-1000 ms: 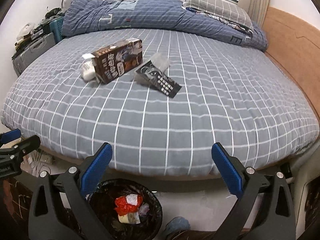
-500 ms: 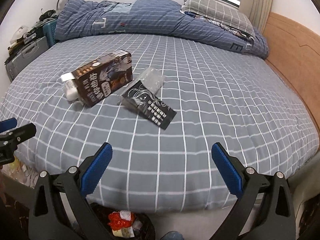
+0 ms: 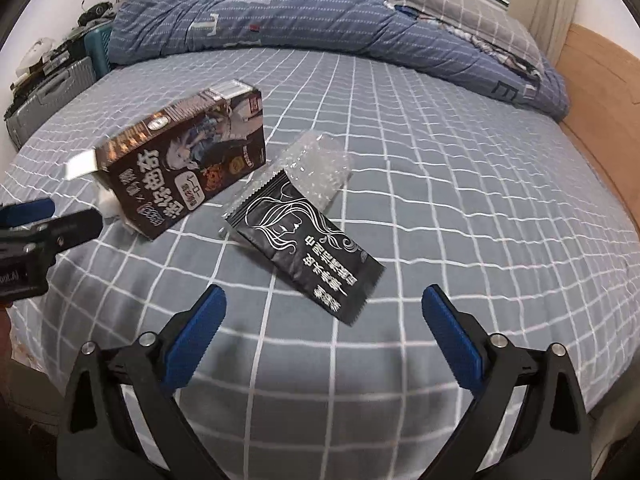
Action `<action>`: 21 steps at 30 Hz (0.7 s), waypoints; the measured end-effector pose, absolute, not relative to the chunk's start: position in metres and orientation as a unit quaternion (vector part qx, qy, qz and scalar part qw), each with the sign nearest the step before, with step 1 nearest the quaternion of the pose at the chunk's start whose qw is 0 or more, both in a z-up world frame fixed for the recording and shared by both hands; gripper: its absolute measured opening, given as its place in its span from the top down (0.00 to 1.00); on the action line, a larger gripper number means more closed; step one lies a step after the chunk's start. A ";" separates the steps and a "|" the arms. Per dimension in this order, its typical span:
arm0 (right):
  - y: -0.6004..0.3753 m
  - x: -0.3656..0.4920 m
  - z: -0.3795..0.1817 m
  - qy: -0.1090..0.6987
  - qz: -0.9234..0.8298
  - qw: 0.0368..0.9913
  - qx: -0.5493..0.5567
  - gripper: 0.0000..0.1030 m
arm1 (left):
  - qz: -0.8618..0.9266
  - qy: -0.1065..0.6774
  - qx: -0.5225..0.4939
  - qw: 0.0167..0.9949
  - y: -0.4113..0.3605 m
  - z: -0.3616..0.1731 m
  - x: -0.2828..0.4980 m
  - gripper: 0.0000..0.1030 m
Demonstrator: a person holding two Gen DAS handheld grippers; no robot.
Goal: Collect trash
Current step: 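Move both open tools from the bin back toward the bed, then grasp the brown snack box with the left tool while the right tool grasps the black wrapper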
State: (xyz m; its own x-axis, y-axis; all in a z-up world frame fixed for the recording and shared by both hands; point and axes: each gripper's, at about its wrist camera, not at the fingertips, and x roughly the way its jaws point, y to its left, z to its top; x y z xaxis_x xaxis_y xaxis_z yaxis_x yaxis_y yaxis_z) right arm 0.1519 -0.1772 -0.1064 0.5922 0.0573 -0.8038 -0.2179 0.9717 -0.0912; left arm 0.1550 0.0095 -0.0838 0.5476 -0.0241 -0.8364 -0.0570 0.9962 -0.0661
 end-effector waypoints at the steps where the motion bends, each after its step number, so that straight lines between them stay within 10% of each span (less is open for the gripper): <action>1: -0.176 0.157 -0.111 0.448 0.079 0.886 -0.090 0.12 | 0.007 0.476 -0.041 0.878 0.009 -0.087 0.160 0.06; 12: -0.173 0.193 -0.149 0.475 0.087 0.872 -0.082 0.30 | -0.018 0.478 -0.034 0.878 -0.001 -0.110 0.205 0.08; 21: -0.178 0.197 -0.149 0.481 0.110 0.867 -0.068 0.61 | -0.037 0.476 -0.030 0.878 -0.012 -0.115 0.223 0.31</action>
State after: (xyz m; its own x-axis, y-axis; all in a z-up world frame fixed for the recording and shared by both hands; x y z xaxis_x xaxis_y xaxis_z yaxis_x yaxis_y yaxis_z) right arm 0.1973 -0.1784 -0.1485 0.5120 0.1260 -0.8497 -0.2565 0.9665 -0.0112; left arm 0.2230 -0.0117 -0.1152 0.5438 -0.0937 -0.8340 0.0360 0.9954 -0.0884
